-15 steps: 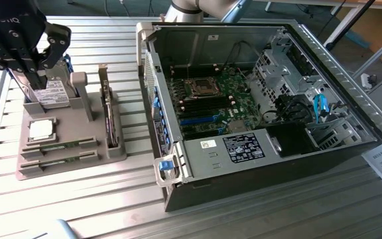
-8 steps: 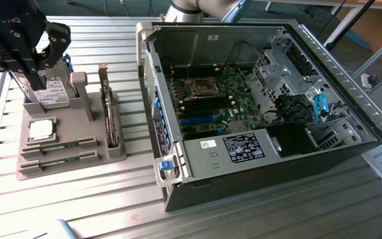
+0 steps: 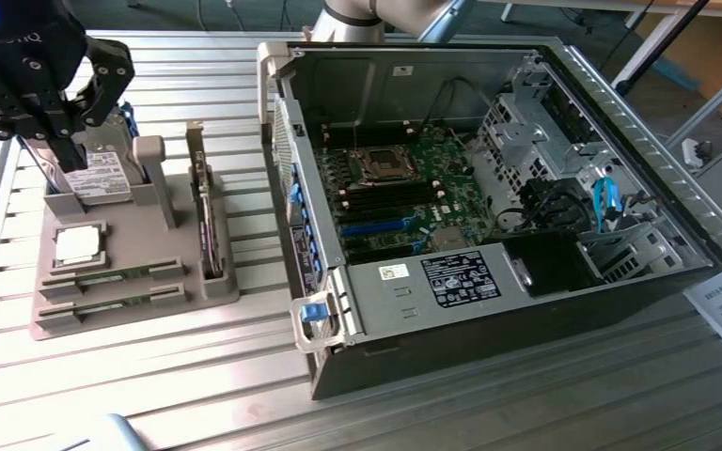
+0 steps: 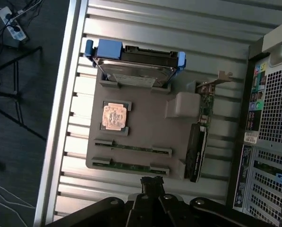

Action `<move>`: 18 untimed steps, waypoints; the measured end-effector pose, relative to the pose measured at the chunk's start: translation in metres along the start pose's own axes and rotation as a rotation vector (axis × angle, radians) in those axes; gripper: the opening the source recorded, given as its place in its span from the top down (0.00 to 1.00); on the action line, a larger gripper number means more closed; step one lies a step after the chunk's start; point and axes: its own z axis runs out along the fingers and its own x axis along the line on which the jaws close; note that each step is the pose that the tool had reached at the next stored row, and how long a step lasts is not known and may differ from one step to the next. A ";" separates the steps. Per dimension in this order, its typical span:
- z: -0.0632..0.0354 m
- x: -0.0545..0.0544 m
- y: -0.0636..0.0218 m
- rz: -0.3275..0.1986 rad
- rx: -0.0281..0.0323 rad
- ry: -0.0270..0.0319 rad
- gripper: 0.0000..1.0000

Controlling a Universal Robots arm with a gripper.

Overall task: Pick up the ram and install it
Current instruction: 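Pick up the ram and move it above insertion slot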

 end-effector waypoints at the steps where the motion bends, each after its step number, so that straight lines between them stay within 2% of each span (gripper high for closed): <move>1: 0.0000 0.000 -0.0001 -0.010 -0.0002 0.0004 0.90; 5: -0.0001 0.000 -0.0005 -0.081 -0.0013 0.0033 0.90; 16: -0.0001 0.000 -0.0010 -0.203 -0.0029 0.0073 0.90; 18: -0.0001 0.000 -0.0011 -0.241 -0.0036 0.0087 0.90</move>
